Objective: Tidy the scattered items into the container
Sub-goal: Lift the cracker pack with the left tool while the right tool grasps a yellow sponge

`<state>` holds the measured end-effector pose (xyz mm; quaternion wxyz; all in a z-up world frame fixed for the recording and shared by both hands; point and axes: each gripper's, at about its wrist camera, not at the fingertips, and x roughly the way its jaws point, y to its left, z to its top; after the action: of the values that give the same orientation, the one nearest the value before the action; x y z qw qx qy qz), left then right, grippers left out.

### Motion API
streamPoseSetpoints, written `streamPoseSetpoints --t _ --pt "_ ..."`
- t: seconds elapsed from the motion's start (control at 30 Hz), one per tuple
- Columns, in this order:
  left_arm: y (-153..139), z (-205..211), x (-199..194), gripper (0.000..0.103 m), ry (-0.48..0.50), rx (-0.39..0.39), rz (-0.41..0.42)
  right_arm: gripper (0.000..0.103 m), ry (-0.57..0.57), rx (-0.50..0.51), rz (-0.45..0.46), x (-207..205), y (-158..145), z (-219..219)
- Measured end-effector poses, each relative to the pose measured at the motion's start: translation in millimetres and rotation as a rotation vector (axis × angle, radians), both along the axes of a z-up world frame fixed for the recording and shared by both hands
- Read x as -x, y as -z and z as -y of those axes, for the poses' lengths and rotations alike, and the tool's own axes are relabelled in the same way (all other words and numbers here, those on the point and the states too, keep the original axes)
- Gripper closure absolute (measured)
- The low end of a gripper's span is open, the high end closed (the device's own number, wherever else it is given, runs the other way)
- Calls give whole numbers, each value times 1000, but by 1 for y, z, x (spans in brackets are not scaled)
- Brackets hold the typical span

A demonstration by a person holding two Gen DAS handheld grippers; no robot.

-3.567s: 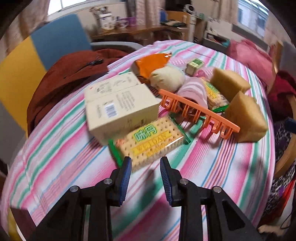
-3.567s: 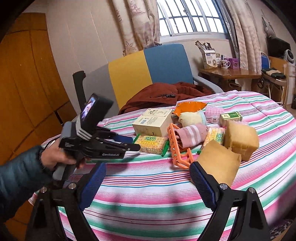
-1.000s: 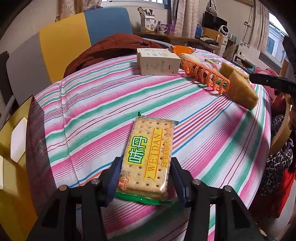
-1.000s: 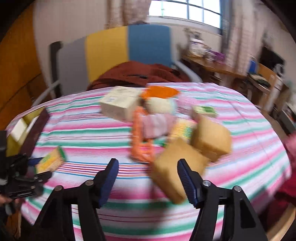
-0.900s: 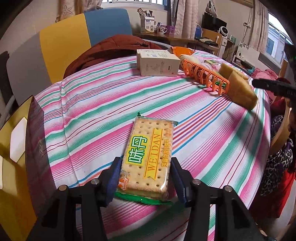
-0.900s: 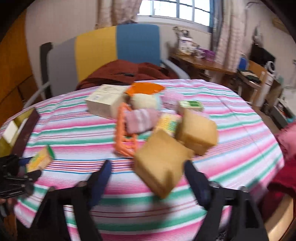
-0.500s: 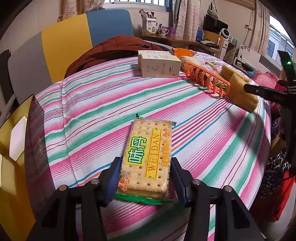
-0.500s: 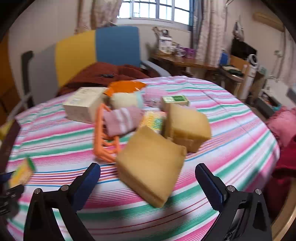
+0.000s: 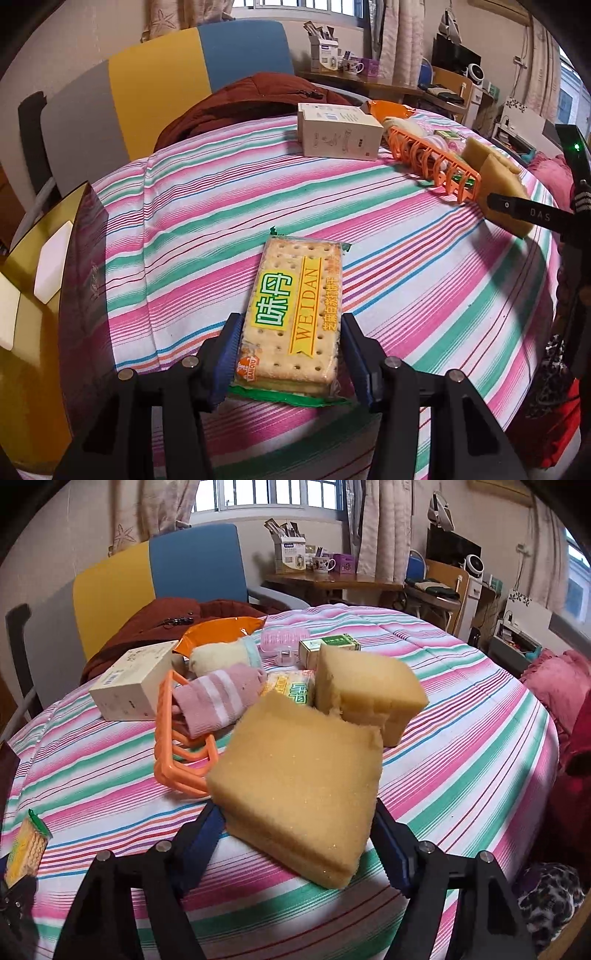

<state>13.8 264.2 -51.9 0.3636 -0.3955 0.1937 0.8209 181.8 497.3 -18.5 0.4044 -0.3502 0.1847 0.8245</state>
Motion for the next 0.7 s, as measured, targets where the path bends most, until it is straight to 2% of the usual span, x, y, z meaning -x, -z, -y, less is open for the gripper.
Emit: streamPoseSetpoints --t 0.53,0.7 --pt "0 2 -9 52 -28 -18 -35 30 -2 -33 -8 -23 -7 13" --pt "0 3 -13 52 -30 -18 -44 31 -30 -45 -41 -29 -14 24"
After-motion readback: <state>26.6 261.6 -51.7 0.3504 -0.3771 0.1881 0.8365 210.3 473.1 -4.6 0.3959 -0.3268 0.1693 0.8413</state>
